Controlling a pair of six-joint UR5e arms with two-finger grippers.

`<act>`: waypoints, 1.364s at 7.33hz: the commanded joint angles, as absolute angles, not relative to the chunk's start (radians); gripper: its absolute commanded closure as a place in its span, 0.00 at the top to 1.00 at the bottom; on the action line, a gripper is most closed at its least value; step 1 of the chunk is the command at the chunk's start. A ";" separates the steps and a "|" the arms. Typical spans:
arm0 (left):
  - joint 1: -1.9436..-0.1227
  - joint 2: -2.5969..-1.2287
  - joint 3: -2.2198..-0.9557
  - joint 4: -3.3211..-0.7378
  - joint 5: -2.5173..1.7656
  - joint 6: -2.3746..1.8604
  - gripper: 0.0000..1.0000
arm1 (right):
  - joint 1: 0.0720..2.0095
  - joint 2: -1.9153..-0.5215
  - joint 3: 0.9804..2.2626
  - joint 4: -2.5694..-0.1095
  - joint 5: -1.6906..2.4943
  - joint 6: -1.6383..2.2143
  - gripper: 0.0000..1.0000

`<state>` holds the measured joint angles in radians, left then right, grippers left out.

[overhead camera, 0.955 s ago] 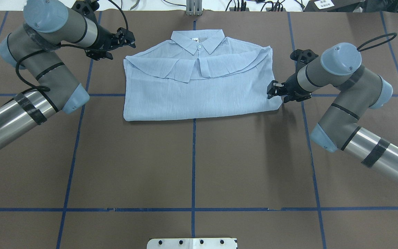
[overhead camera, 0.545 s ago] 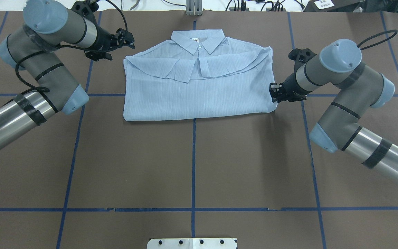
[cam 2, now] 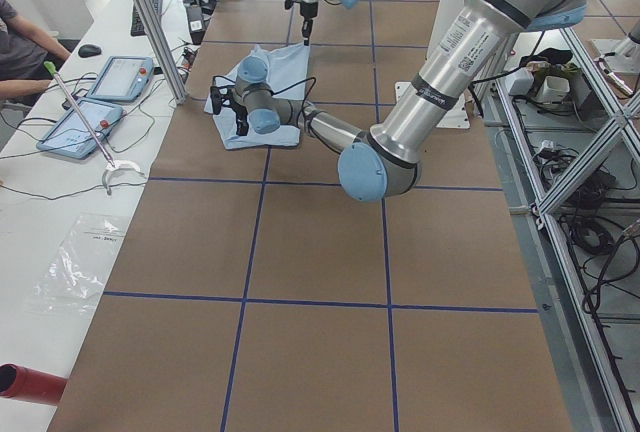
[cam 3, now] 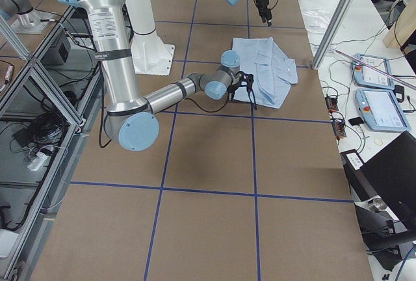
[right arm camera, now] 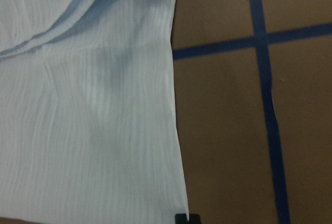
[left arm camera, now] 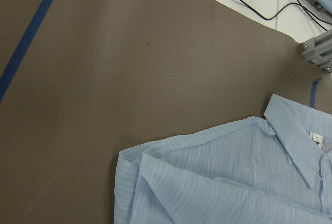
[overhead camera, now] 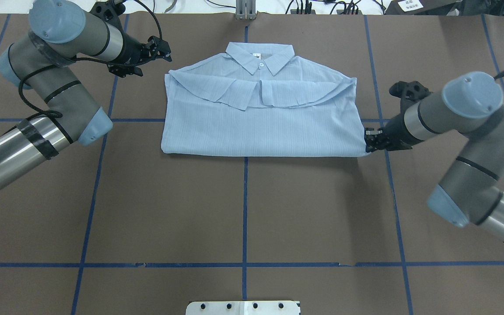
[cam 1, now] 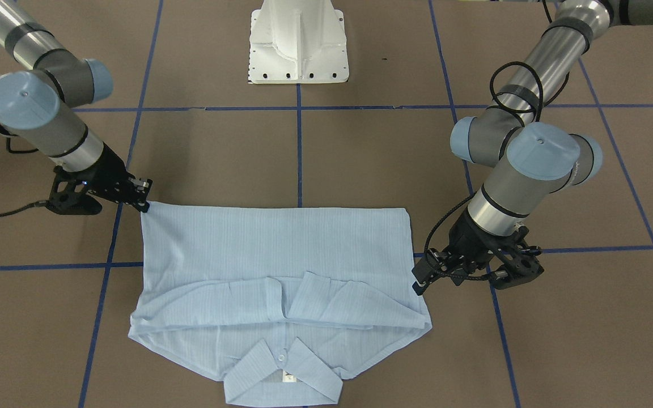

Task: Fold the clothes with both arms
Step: 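Grasp the folded shirt edge with the right gripper and drag it nearer the robot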

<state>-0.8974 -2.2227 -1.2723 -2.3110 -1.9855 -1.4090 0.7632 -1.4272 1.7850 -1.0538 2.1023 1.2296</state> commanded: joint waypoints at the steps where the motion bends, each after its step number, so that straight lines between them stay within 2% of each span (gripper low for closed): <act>1: -0.896 -2.203 -1.302 -2.310 -1.982 -1.408 0.99 | 0.643 -1.685 2.064 -1.054 2.111 1.241 0.00; 5: -0.868 -2.184 -1.339 -2.312 -1.977 -1.445 0.99 | 0.277 -1.811 2.241 -1.051 2.120 1.369 0.00; 7: -0.864 -2.171 -1.353 -2.312 -1.977 -1.445 0.99 | 0.180 -1.806 2.244 -1.051 2.117 1.399 0.00; 8: -0.864 -2.171 -1.358 -2.312 -1.977 -1.443 0.99 | 0.169 -1.805 2.255 -1.046 2.121 1.399 0.09; 9: -0.856 -2.171 -1.361 -2.312 -1.979 -1.443 0.99 | 0.179 -1.789 2.258 -1.042 2.117 1.399 0.99; 10: -0.830 -2.171 -1.399 -2.307 -1.980 -1.445 0.99 | 0.236 -1.743 2.250 -1.042 2.114 1.399 1.00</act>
